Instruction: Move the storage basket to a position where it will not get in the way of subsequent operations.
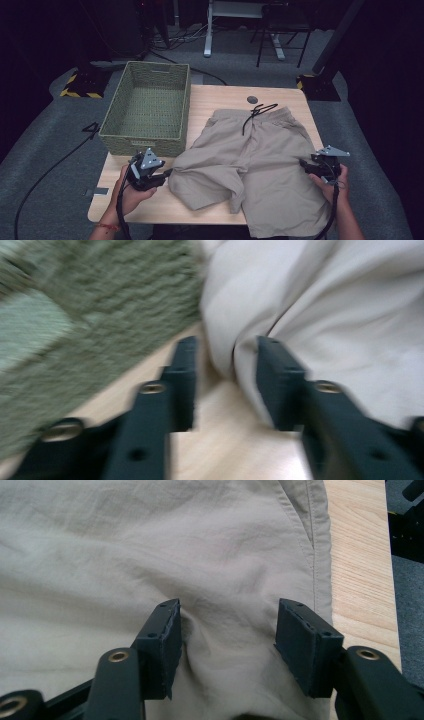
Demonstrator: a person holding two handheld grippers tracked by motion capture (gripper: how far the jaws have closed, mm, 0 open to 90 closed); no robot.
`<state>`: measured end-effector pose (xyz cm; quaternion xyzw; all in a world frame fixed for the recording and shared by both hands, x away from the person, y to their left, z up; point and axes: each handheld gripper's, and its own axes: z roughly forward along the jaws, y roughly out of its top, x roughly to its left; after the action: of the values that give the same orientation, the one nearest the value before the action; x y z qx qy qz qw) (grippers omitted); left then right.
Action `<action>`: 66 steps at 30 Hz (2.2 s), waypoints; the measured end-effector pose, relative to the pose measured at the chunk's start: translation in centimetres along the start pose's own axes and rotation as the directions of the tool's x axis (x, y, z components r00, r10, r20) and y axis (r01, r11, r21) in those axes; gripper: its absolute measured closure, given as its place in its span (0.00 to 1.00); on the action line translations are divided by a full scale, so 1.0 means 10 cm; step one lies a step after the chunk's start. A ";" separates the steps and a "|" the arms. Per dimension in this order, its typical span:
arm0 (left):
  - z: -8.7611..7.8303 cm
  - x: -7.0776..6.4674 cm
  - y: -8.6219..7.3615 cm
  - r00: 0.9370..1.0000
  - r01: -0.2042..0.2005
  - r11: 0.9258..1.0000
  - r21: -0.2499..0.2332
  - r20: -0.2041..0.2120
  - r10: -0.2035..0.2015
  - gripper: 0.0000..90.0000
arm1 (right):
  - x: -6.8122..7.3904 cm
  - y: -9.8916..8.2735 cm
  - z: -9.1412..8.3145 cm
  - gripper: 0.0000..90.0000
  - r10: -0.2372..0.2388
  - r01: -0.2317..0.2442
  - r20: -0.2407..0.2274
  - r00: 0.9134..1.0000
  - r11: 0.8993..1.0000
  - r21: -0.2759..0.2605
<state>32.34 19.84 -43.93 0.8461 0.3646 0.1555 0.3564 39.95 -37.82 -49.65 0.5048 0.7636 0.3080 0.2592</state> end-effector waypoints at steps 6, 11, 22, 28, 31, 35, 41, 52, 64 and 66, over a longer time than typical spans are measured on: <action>0.14 -0.42 0.04 0.991 -0.103 0.995 -0.012 0.087 0.104 0.35 | 0.10 -0.01 -0.10 0.40 -0.041 0.041 -0.031 0.999 0.999 0.013; 0.37 -0.92 0.17 0.945 -0.223 0.974 -0.031 0.240 0.223 0.37 | 0.33 -0.01 -0.24 0.35 -0.111 0.104 -0.148 0.983 0.993 -0.051; 0.97 -0.92 0.30 0.930 -0.206 0.978 0.023 0.317 0.188 0.32 | 0.79 0.16 0.10 0.32 -0.151 0.155 -0.318 0.936 0.988 -0.012; 1.12 -0.78 0.35 0.950 -0.193 0.979 0.068 0.264 0.169 0.52 | 0.84 0.38 0.33 0.38 -0.141 0.146 -0.262 0.955 0.989 -0.001; 1.15 -0.69 0.43 0.951 -0.227 0.970 0.092 0.237 0.200 0.68 | 0.87 0.52 0.44 0.41 -0.121 0.130 -0.234 0.965 0.991 0.023; 1.16 -0.63 0.47 0.945 -0.258 0.960 0.109 0.238 0.227 0.86 | 0.84 0.70 0.63 0.43 -0.090 0.100 -0.209 0.974 0.994 0.037; 1.12 -0.56 0.44 0.942 -0.267 0.956 0.119 0.243 0.233 0.98 | 0.76 0.94 0.89 0.43 -0.057 0.062 -0.136 0.989 0.997 0.036; 0.90 -0.54 0.30 0.904 -0.355 0.921 0.159 0.309 0.295 0.91 | 0.70 1.07 0.97 0.45 -0.060 0.062 -0.022 0.998 0.995 0.078; 0.87 -1.17 0.47 0.901 -0.344 0.939 -0.009 0.278 0.332 0.28 | 0.15 0.26 -0.41 0.43 -0.116 0.117 -0.048 0.992 0.993 0.018; 0.99 -1.26 0.52 0.905 -0.343 0.939 -0.007 0.265 0.332 0.31 | 0.04 0.13 -0.54 0.47 -0.074 0.075 -0.031 0.997 0.997 0.012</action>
<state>31.51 3.35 -47.17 0.9164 0.1654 0.0940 0.3521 36.80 -38.16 -45.06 0.4730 0.7878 0.3005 0.2556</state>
